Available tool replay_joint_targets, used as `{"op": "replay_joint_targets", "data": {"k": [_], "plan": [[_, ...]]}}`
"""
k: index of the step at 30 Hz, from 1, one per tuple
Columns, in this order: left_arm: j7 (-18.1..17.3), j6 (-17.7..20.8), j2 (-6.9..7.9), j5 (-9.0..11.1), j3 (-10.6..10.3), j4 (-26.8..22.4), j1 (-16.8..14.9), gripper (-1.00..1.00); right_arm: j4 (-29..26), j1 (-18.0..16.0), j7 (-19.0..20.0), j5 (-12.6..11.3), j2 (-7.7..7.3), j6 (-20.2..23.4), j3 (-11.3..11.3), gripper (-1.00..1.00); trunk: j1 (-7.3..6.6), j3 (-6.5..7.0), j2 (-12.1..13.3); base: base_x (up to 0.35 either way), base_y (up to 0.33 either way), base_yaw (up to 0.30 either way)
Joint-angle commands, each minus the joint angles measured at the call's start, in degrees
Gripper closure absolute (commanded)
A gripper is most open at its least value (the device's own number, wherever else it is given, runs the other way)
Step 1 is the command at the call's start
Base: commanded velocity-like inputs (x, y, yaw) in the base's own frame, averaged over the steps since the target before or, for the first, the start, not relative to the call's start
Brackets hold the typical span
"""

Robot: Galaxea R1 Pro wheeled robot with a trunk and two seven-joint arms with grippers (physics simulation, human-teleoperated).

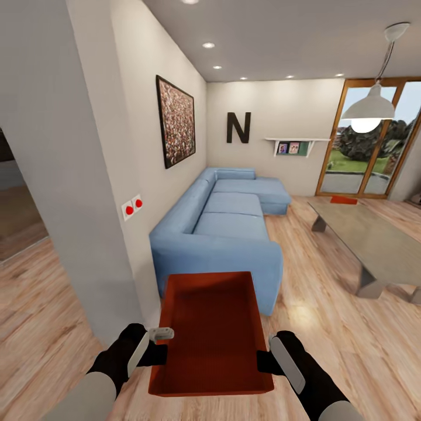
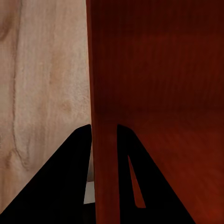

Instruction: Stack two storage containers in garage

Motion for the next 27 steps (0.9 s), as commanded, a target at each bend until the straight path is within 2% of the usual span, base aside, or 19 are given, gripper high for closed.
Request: {"op": "replay_joint_targets", "data": {"k": [1,27], "plan": [[0.3,0.2,-0.01,0.6,-0.1,-0.1,0.0,1.0,-0.1,0.0,-0.4,-1.3,-0.02,-0.3,-0.1,1.0,0.01,-0.09,-0.1,-0.001,0.0,0.28],[0.3,0.2,0.0,0.6,-0.1,-0.1,0.0,1.0,-0.1,0.0,-0.4,-1.3,0.01,-0.3,-0.1,1.0,0.01,-0.09,-0.1,0.0,0.0,0.282]]}}
